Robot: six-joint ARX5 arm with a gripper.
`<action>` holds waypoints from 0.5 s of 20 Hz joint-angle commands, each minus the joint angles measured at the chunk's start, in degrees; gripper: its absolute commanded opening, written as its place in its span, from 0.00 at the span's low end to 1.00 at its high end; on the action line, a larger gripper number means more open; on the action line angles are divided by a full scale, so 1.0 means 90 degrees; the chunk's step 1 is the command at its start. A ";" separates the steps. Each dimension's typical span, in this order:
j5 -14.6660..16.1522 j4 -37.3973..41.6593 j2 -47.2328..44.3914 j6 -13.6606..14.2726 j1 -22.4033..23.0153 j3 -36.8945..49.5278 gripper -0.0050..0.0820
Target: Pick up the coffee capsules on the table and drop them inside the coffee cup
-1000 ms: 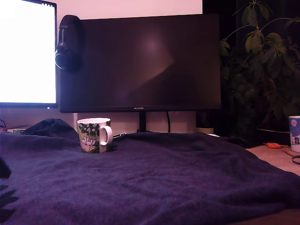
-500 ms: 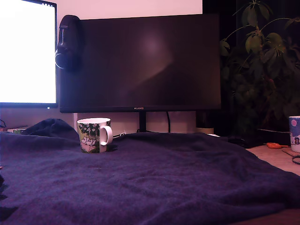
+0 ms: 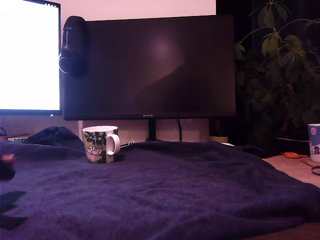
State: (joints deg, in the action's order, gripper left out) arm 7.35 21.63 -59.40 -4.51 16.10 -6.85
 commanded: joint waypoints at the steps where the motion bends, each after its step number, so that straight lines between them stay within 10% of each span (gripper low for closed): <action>1: 0.0039 0.0270 -0.0010 0.0066 0.0022 -0.0075 0.24; 10: 0.0029 0.1916 -0.0012 0.0177 0.0022 -0.0100 0.24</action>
State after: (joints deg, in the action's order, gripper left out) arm 7.51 37.54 -59.40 -3.44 16.10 -7.07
